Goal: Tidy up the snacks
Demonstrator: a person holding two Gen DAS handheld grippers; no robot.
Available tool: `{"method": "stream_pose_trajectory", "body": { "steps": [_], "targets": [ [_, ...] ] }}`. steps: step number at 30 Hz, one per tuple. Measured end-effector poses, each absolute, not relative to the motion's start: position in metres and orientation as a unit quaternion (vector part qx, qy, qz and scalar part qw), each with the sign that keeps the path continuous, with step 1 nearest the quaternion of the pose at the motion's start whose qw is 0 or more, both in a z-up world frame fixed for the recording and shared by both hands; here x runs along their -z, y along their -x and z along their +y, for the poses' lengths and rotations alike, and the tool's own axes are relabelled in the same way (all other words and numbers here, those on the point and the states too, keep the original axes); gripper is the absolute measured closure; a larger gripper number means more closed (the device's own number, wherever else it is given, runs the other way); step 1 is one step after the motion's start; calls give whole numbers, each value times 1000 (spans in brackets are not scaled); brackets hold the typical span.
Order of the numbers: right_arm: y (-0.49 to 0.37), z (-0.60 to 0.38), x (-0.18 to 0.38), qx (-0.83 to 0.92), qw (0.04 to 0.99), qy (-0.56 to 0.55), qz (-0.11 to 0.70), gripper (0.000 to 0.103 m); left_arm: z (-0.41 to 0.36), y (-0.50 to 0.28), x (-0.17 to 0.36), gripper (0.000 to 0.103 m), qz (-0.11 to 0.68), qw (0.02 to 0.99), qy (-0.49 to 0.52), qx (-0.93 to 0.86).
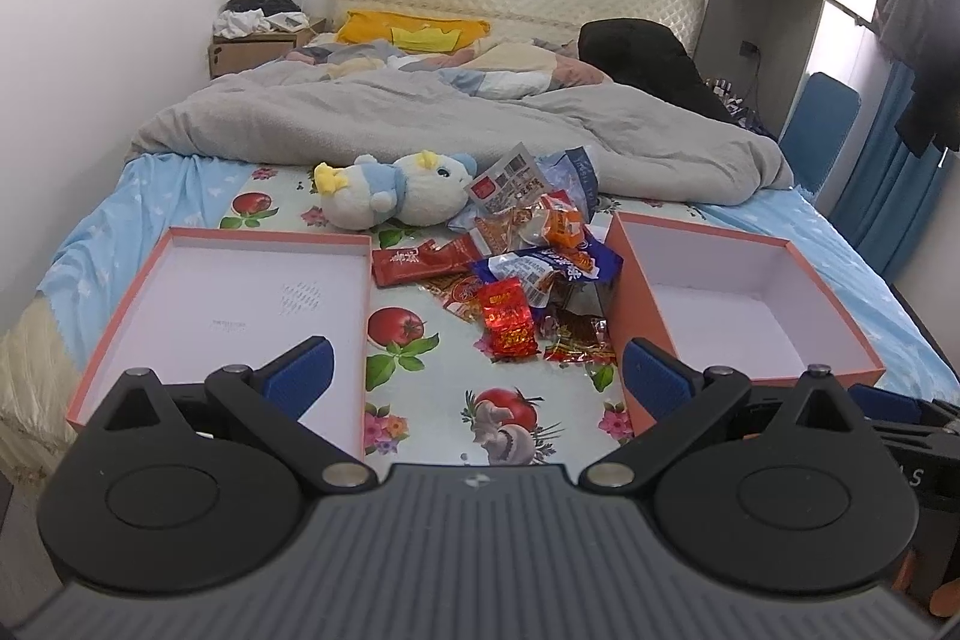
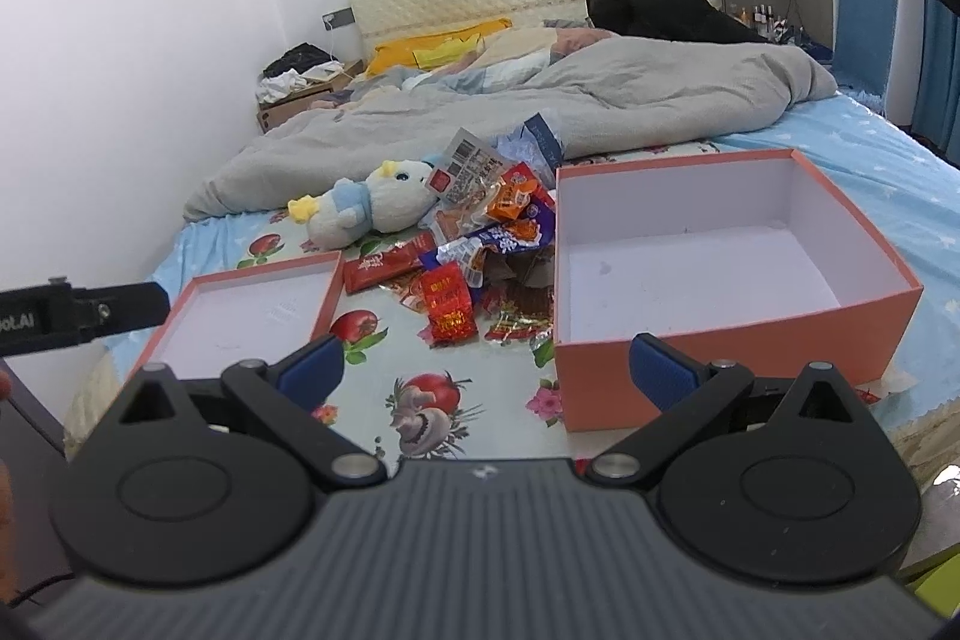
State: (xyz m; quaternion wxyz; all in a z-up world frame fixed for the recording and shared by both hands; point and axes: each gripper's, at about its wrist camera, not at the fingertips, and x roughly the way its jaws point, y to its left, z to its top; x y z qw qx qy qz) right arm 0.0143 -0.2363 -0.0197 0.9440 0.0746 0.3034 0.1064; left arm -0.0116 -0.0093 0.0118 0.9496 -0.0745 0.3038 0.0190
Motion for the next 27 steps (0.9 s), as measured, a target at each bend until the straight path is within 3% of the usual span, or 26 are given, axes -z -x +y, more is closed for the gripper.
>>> {"method": "stream_pose_trajectory", "body": {
  "steps": [27],
  "targets": [
    [-19, -253, 40, -87, 941, -70, 321, 0, -36, -34, 27, 0, 354, 934, 53, 14]
  ]
}}
